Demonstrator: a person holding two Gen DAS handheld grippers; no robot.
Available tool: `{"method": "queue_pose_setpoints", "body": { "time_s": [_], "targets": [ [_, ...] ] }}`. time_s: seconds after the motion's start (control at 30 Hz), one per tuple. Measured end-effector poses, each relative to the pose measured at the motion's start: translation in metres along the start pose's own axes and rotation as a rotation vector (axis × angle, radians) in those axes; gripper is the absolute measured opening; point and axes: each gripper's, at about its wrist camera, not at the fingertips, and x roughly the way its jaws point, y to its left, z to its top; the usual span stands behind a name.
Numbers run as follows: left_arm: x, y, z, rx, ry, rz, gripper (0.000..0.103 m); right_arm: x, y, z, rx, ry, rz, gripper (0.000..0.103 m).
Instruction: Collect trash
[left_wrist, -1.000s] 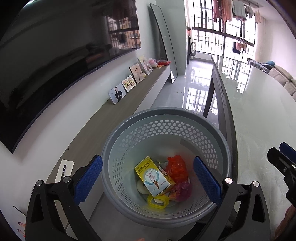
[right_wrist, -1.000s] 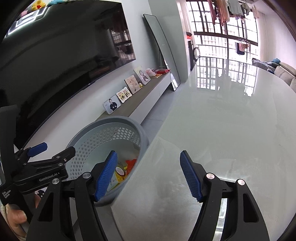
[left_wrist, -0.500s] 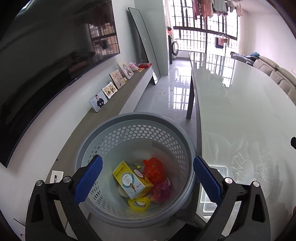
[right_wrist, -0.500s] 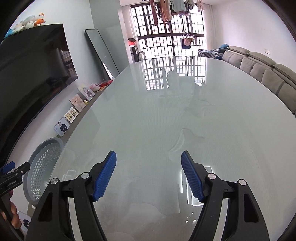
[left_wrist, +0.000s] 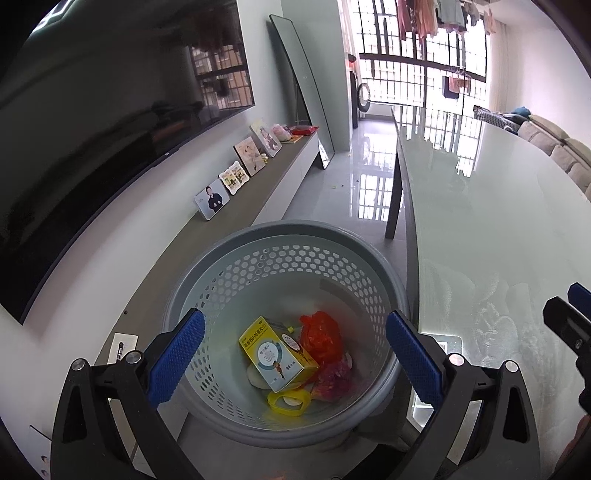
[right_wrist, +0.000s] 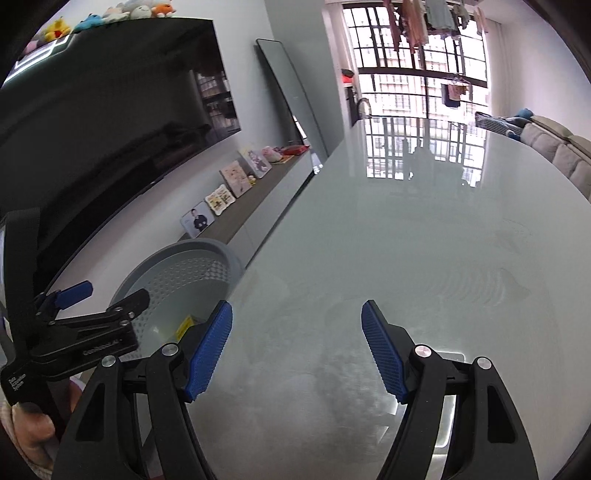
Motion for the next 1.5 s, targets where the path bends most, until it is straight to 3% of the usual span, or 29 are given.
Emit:
{"method": "queue_pose_setpoints", "body": {
  "time_s": [0.33,1.5],
  "targets": [
    [0.004,0.030,-0.005,-0.055,0.007,0.046,0.096,0.030,0.051,0.011,-0.080,0.037,0.062,0.069],
    [0.009,0.040,-0.005,-0.082,0.022,0.051,0.096,0.037,0.051,0.007,-0.088,0.050,0.061,0.069]
  ]
}}
